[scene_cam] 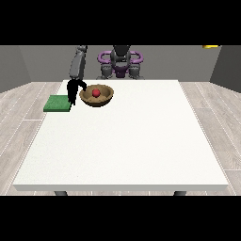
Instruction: Pick the cup and pour the ball into the bowl, then pick the bowl and place it on the pad
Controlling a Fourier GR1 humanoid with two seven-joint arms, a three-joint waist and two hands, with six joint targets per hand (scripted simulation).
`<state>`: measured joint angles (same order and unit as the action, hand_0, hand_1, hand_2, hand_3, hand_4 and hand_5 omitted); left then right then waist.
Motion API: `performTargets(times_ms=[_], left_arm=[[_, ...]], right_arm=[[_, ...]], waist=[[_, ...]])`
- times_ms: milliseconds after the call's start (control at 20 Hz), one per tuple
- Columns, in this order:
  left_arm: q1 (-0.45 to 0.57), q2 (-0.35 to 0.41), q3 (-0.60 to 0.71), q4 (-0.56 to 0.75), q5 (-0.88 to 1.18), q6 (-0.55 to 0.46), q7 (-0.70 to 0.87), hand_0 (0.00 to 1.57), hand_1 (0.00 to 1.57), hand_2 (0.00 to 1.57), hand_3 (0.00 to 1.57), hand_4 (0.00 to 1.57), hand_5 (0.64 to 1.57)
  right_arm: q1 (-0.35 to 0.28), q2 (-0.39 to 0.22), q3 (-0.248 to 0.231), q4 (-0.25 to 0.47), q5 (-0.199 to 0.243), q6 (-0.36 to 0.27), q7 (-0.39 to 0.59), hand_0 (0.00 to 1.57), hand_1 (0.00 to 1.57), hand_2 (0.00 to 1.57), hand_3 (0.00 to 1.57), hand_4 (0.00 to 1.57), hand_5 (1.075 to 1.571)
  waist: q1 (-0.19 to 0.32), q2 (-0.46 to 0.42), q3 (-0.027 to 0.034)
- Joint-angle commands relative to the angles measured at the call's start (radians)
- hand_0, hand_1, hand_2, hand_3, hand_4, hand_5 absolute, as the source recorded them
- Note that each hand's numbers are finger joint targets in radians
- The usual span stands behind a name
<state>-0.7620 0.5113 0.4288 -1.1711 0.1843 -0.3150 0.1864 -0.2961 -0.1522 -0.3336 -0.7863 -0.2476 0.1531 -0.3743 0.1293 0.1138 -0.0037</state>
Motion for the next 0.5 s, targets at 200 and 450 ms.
performTargets(times_ms=[200, 450], left_arm=[[0.038, 0.080, 0.043, -0.015, 0.062, -0.058, -0.001, 0.00, 0.00, 0.00, 0.00, 1.01, 1.534], [0.014, 0.045, 0.006, -0.077, 0.043, -0.007, 0.011, 0.00, 0.00, 0.00, 0.00, 1.02, 1.538]], right_arm=[[-0.035, -0.017, -0.003, 0.074, 0.002, 0.010, -0.055, 0.00, 0.00, 0.00, 0.00, 0.48, 1.549], [-0.064, 0.016, 0.003, 0.077, 0.009, -0.032, -0.080, 0.00, 0.00, 0.00, 0.00, 0.46, 1.547]], waist=[[-0.005, 0.037, 0.0039], [0.024, 0.078, 0.0047]])
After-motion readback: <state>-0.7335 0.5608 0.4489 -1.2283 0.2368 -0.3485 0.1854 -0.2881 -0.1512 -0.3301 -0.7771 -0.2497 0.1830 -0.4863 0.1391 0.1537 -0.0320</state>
